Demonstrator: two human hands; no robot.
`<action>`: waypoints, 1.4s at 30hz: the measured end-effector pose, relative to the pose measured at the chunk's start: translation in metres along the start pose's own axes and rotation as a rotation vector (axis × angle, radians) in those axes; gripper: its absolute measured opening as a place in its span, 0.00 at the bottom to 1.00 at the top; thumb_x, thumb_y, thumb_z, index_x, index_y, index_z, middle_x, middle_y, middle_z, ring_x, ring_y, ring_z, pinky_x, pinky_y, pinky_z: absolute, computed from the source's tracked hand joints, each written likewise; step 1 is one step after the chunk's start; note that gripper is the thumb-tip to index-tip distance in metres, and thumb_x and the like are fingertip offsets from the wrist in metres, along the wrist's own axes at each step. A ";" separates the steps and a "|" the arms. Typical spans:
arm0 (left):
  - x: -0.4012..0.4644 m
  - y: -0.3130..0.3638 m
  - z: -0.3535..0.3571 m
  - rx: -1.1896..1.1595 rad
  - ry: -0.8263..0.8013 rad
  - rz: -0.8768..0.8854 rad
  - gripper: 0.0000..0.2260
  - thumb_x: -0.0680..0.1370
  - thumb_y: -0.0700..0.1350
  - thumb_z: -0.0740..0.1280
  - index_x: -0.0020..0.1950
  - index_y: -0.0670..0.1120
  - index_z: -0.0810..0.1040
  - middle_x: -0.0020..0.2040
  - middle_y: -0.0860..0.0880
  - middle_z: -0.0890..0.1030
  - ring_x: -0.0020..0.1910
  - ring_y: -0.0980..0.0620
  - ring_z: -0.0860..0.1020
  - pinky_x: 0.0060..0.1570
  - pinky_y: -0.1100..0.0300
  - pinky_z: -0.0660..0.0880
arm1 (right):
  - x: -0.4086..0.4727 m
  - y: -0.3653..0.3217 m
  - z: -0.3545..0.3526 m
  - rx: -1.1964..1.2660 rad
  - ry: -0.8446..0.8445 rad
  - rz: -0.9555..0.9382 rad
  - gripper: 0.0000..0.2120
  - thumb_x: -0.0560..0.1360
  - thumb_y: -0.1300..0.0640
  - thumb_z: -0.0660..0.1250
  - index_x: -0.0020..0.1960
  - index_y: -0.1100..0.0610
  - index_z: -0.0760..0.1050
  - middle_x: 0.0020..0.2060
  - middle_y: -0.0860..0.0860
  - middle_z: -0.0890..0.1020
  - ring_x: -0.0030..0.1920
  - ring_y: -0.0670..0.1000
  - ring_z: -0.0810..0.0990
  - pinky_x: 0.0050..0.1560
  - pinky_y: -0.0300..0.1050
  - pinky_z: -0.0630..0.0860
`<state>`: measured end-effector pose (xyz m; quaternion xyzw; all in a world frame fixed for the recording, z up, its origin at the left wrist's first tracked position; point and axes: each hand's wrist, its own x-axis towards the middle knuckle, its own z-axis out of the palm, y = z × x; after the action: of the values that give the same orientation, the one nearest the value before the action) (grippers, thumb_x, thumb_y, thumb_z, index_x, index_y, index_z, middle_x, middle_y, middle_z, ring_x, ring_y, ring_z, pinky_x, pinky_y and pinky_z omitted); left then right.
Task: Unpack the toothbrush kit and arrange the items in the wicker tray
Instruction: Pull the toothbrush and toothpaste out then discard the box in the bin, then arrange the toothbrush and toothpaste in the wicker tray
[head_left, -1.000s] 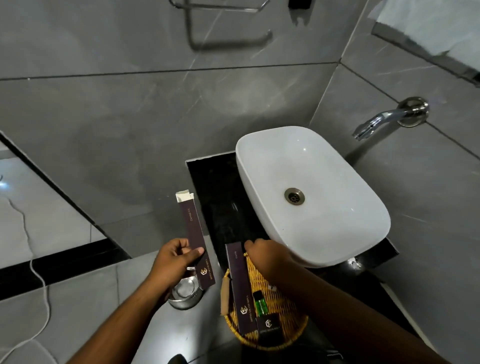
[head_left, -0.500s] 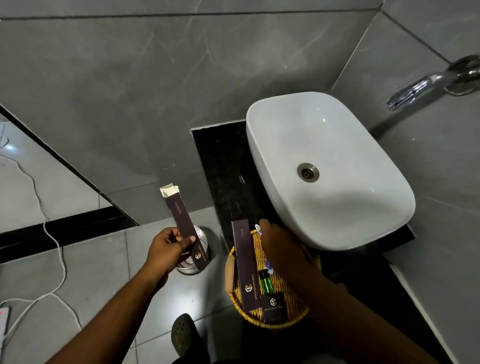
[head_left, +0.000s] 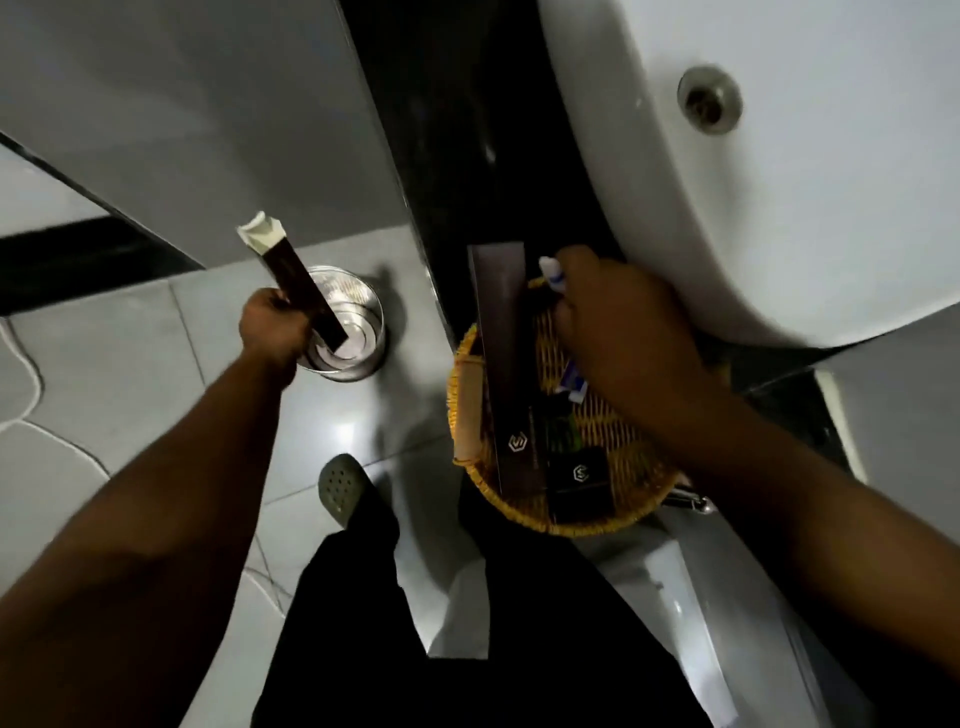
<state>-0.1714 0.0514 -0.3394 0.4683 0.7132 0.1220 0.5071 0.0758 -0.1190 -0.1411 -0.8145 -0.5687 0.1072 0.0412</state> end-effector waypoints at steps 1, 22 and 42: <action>0.009 -0.007 0.004 0.019 0.008 -0.003 0.17 0.64 0.40 0.69 0.51 0.36 0.79 0.53 0.33 0.82 0.51 0.36 0.82 0.52 0.43 0.78 | 0.001 -0.001 0.000 -0.012 0.010 -0.005 0.06 0.78 0.57 0.62 0.52 0.59 0.73 0.41 0.60 0.83 0.32 0.61 0.81 0.27 0.43 0.73; -0.165 0.015 -0.030 -0.136 0.228 0.328 0.11 0.75 0.44 0.69 0.57 0.46 0.79 0.56 0.42 0.81 0.41 0.61 0.78 0.40 0.77 0.72 | -0.027 -0.009 -0.022 -0.135 0.080 -0.158 0.16 0.68 0.54 0.77 0.50 0.59 0.75 0.37 0.56 0.83 0.31 0.56 0.83 0.28 0.41 0.75; -0.313 0.157 0.010 0.284 -0.498 0.527 0.10 0.72 0.40 0.74 0.31 0.49 0.79 0.30 0.53 0.80 0.29 0.63 0.76 0.33 0.69 0.71 | -0.052 -0.003 -0.093 0.441 0.168 0.113 0.17 0.77 0.47 0.65 0.40 0.60 0.74 0.34 0.56 0.81 0.34 0.54 0.78 0.34 0.46 0.71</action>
<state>-0.0627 -0.1162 -0.0518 0.7161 0.4333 0.0307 0.5464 0.0761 -0.1617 -0.0433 -0.8224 -0.4796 0.1628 0.2591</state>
